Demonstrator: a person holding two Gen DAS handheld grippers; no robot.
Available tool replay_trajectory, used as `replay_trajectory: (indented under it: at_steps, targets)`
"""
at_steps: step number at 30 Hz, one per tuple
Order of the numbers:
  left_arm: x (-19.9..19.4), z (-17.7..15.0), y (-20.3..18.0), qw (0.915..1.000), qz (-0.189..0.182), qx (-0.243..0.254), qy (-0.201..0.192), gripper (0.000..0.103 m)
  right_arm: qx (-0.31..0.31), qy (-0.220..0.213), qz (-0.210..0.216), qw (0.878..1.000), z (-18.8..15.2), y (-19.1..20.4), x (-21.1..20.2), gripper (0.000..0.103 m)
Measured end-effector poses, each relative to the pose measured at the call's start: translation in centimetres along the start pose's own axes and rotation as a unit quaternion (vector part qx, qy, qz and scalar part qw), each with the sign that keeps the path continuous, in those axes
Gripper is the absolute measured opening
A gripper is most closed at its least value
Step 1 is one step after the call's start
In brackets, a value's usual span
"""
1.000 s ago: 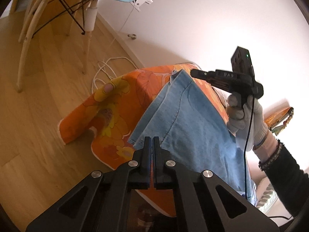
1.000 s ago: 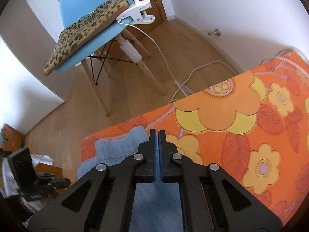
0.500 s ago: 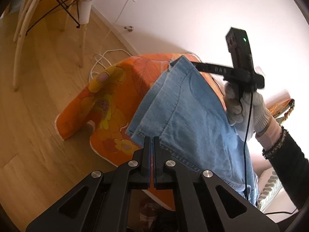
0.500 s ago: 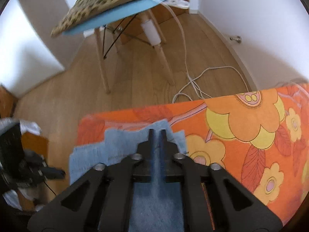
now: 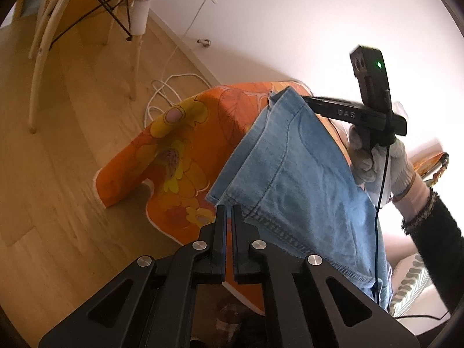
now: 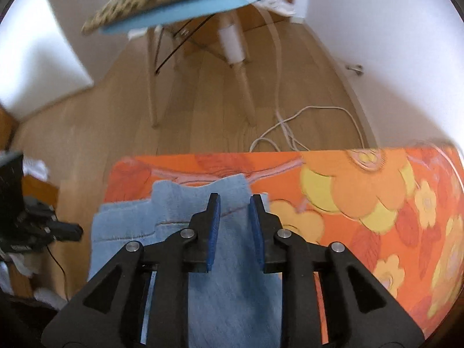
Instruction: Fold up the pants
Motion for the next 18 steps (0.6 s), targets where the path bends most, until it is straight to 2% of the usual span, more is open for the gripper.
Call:
replay_trajectory:
  at_steps: [3, 10, 14, 15, 18]
  targets:
    - [0.1, -0.2, -0.3, 0.9999, 0.006, 0.009, 0.004, 0.007, -0.026, 0.003, -0.01, 1.0, 0.6, 0.7, 0.5, 0.023]
    - [0.0, -0.4, -0.7, 0.9998, 0.002, 0.016, 0.007, 0.007, -0.024, 0.008, -0.01, 1.0, 0.9, 0.6, 0.8, 0.023]
    - [-0.1, -0.4, -0.8, 0.9997, 0.007, 0.022, 0.006, 0.007, -0.027, 0.022, -0.014, 0.999, 1.2, 0.9, 1.1, 0.027]
    - [-0.2, -0.4, -0.8, 0.9997, 0.008, 0.023, 0.005, 0.007, -0.03, 0.025, -0.01, 0.999, 1.2, 1.1, 1.2, 0.023]
    - [-0.2, -0.4, -1.0, 0.9995, 0.01, 0.03, 0.005, 0.007, -0.055, 0.026, -0.037, 0.997, 1.1, 1.5, 1.1, 0.011]
Point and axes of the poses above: each gripper's, at about its wrist camera, not at the fingertips, and x roughly the way its jaws point, y to its left, z to its top, the point moved 9 cm from there along x, roughly the way its jaws point, and after that the axes turned 6 degrees about y, right-handed, at the moved point
